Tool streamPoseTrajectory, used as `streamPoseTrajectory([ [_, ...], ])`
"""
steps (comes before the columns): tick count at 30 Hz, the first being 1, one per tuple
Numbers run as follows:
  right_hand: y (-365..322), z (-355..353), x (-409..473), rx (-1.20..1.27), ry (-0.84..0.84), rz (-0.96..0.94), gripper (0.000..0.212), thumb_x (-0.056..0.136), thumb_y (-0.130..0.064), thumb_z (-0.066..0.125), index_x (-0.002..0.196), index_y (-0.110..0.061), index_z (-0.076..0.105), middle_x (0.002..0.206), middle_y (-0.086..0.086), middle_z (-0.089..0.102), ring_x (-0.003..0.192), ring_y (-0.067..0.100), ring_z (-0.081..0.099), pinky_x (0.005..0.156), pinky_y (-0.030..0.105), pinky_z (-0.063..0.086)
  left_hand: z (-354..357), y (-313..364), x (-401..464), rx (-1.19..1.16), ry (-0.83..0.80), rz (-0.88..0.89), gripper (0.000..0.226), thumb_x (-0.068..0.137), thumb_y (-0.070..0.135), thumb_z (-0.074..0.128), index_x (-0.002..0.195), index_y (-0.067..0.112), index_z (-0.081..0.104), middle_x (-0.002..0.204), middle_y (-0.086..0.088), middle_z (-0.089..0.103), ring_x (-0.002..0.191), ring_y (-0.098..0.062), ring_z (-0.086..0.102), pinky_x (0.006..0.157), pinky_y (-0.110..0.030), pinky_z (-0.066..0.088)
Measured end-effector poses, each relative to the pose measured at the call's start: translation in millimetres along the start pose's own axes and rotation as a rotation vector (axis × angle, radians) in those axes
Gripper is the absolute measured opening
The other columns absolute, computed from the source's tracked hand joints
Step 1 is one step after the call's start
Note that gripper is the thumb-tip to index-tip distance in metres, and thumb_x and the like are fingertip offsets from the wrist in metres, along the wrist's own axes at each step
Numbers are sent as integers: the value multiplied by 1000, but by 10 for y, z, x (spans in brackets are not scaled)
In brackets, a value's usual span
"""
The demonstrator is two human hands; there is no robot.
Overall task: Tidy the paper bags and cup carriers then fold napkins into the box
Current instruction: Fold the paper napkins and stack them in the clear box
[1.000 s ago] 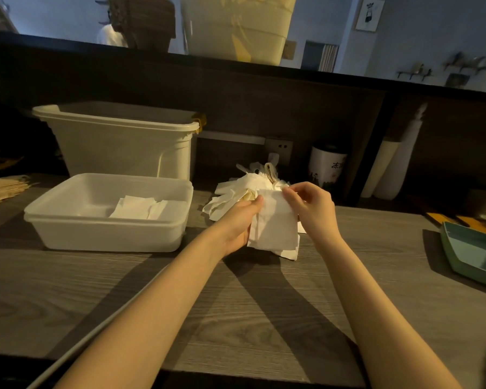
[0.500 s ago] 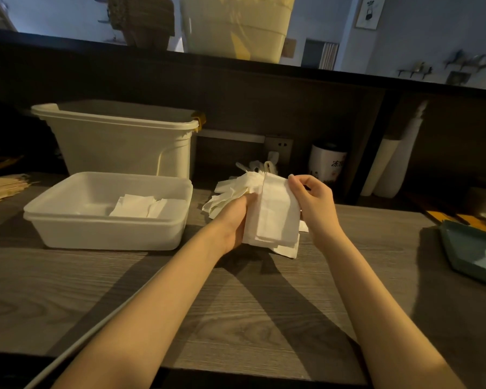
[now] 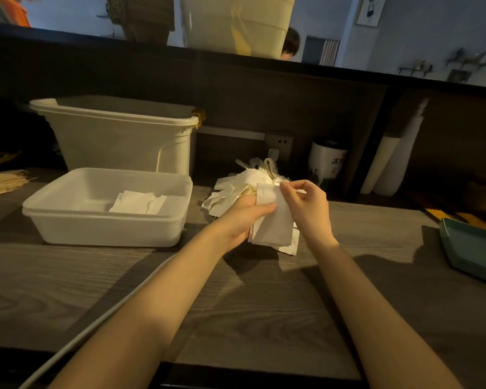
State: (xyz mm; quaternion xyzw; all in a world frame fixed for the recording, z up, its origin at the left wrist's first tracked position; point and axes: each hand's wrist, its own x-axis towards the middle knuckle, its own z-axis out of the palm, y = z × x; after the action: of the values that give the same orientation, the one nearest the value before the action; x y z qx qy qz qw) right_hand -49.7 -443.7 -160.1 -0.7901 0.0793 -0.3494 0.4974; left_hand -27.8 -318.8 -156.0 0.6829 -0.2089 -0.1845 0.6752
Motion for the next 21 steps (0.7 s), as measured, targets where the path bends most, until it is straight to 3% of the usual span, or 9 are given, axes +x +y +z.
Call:
streamPoseTrajectory([
  [6, -17, -98, 28, -27, -25, -88, 14, 93, -23, 57, 98, -10, 59, 83, -2, 62, 59, 9, 59, 43, 16, 46, -47, 24, 54, 190, 202, 80, 31, 97, 21, 46, 127, 14, 45, 105, 3, 50, 107, -19, 51, 80, -30, 46],
  [9, 54, -176, 90, -158, -7, -51, 18, 93, -28, 56, 101, -13, 61, 88, 1, 65, 64, 10, 59, 53, 20, 48, -111, 52, 83, 151, 310, 68, 33, 97, 21, 46, 129, 13, 43, 115, -3, 52, 109, -21, 51, 82, -31, 45],
  [13, 201, -167, 88, -481, -208, -27, 30, 91, -36, 57, 111, -15, 63, 107, 1, 63, 90, 10, 56, 78, 25, 47, -217, 49, 123, 106, 374, 54, 34, 98, 21, 45, 130, 9, 44, 123, -9, 54, 114, -25, 53, 84, -34, 48],
  [17, 254, -123, 30, -575, -338, 20, 41, 92, -45, 52, 120, -15, 60, 120, 3, 59, 102, 14, 55, 80, 24, 43, -290, 54, 131, 4, 426, 31, 32, 97, 19, 47, 126, 8, 49, 121, -11, 57, 113, -26, 55, 92, -41, 50],
  [21, 245, -75, 9, -606, -356, 51, 46, 90, -51, 52, 116, -14, 59, 115, 2, 60, 98, 16, 55, 81, 28, 46, -312, 39, 133, -61, 447, 10, 30, 96, 21, 49, 123, 8, 52, 119, -10, 59, 111, -26, 57, 93, -44, 50],
])
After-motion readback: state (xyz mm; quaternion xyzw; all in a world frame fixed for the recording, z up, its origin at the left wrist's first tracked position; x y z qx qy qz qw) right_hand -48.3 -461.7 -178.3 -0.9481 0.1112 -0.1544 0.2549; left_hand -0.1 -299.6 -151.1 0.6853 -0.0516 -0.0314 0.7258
